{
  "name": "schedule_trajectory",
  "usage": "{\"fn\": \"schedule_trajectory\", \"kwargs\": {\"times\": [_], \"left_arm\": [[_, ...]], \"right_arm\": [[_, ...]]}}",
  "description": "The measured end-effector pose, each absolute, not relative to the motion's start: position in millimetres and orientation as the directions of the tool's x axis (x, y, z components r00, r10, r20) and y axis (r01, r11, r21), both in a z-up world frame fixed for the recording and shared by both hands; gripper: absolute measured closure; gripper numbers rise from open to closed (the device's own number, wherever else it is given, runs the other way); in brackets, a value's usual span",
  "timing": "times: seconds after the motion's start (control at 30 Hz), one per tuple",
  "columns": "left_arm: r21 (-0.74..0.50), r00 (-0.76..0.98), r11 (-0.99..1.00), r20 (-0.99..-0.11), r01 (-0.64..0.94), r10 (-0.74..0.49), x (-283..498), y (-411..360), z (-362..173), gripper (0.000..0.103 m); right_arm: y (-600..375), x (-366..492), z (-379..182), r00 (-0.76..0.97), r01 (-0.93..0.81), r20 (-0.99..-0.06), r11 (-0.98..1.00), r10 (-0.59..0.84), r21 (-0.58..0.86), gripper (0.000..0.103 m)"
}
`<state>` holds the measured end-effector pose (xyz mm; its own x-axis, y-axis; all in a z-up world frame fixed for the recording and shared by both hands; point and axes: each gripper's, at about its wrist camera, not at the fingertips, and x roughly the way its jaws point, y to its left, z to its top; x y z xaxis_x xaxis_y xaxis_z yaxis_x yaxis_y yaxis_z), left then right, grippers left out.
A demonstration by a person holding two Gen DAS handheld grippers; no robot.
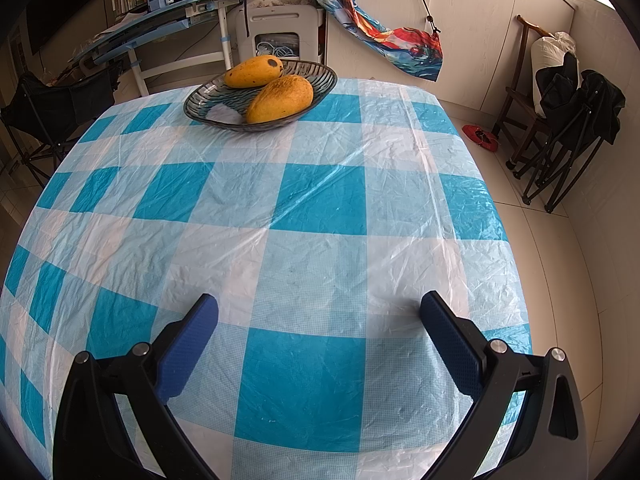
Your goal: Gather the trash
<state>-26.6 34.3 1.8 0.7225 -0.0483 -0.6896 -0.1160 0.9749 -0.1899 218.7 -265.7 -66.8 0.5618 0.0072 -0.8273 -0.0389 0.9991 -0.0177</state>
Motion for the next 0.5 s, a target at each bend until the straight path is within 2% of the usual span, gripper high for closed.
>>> {"fn": "schedule_trajectory", "kwargs": {"times": [0.5], "left_arm": [[-0.156, 0.731, 0.982, -0.682, -0.104, -0.031, -28.4, 27.1, 3.5, 0.007]], "right_arm": [[-265.8, 218.6, -66.8, 0.562, -0.039, -0.827, 0.999, 0.007, -0.018, 0.007]]}}
